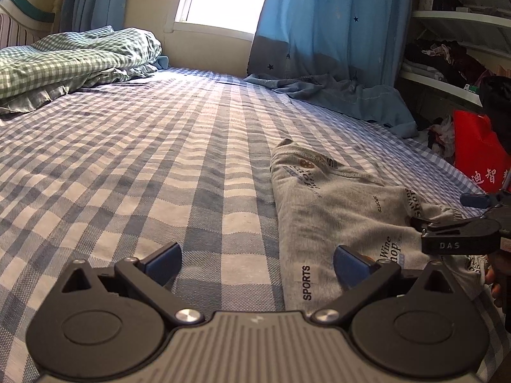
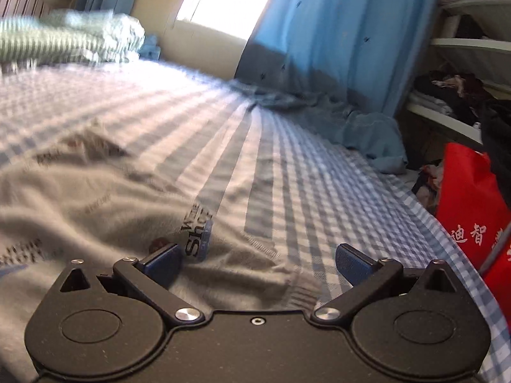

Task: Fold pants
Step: 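Move the right gripper to the elastic cuff of the folded grey pants, then close the right gripper on the elastic cuff edge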

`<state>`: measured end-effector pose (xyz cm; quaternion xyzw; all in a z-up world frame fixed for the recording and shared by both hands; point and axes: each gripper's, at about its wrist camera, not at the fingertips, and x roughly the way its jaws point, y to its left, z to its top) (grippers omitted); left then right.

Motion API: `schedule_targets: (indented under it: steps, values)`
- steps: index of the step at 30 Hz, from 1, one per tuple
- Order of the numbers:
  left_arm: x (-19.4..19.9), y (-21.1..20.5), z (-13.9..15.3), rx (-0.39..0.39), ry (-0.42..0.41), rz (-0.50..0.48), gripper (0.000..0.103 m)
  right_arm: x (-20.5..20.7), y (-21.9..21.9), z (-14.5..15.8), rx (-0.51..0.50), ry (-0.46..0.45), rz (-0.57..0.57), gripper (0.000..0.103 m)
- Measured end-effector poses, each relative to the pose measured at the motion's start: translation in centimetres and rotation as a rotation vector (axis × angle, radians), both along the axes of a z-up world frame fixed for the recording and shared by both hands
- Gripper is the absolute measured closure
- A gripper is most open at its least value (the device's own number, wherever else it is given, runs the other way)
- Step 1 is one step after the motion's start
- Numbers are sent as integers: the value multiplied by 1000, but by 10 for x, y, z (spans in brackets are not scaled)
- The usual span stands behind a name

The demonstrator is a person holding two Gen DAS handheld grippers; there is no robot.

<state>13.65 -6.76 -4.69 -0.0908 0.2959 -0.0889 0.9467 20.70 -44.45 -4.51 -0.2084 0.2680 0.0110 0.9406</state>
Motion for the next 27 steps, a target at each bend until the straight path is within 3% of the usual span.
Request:
schedule_targets:
  steps: [5, 9, 11, 17, 19, 22, 24, 27]
  values:
    - [0, 1, 0, -1, 0, 1, 0, -9, -4, 4, -3, -36, 34, 1]
    - [0, 0, 0, 0, 0, 0, 0, -31, -36, 21, 116, -110, 46, 1]
    - [-1, 1, 0, -4, -1, 0, 0, -37, -57, 23, 207, -77, 60, 1]
    - [-4, 4, -1, -43, -14, -3, 0, -43, -98, -1, 514, 144, 204, 0]
    - [-4, 5, -1, -54, -20, -7, 0, -44, -101, -12, 564, 187, 220, 0]
    - [-4, 3, -1, -60, -22, -26, 0, -49, -101, -12, 583, 166, 234, 0]
    - [-2, -1, 1, -51, -23, -78, 0, -47, -103, -11, 614, 181, 256, 0]
    - [6, -8, 3, -81, -20, -274, 0, -41, -105, -10, 665, 219, 318, 0]
